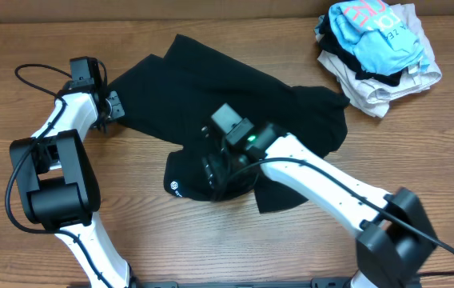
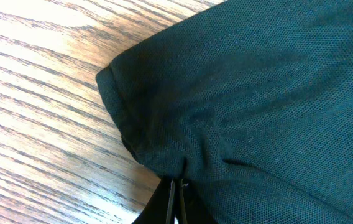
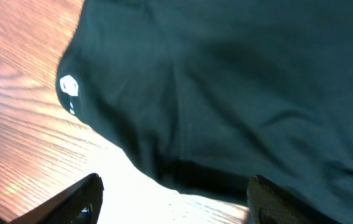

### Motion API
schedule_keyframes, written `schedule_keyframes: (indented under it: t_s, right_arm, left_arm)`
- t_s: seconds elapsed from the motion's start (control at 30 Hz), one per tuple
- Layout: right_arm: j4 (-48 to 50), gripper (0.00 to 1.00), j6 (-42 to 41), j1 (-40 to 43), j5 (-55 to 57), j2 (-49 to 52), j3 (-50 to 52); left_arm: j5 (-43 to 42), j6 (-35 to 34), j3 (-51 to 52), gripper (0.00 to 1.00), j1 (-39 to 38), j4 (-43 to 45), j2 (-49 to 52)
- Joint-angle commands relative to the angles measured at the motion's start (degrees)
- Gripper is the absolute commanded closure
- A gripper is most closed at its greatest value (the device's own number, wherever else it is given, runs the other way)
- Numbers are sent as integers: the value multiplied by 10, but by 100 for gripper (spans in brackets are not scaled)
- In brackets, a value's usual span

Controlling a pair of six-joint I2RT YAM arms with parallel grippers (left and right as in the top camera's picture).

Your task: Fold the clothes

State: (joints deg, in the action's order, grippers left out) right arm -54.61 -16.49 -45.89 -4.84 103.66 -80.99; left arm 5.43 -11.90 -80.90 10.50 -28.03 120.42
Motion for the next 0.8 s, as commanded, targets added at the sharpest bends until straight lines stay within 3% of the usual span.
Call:
schedule_keyframes:
  t_s: [0.0, 0.23, 0.43, 0.6, 0.77]
  right_arm:
    - [-3, 22, -5, -30, 29, 18, 0]
    - [-90, 21, -23, -28, 48, 42, 3]
    - [-79, 29, -56, 18, -2, 46, 41]
    - [-72, 45, -78, 63, -6, 47, 69]
    - [-52, 69, -96, 101, -16, 48, 106]
  left_arm:
    - [12, -1, 11, 96, 5, -6, 2]
    - [12, 5, 11, 96, 5, -39, 2]
    - [12, 31, 9, 96, 5, -85, 2]
    - [9, 31, -25, 96, 5, -146, -2]
    - [7, 25, -104, 96, 10, -242, -16]
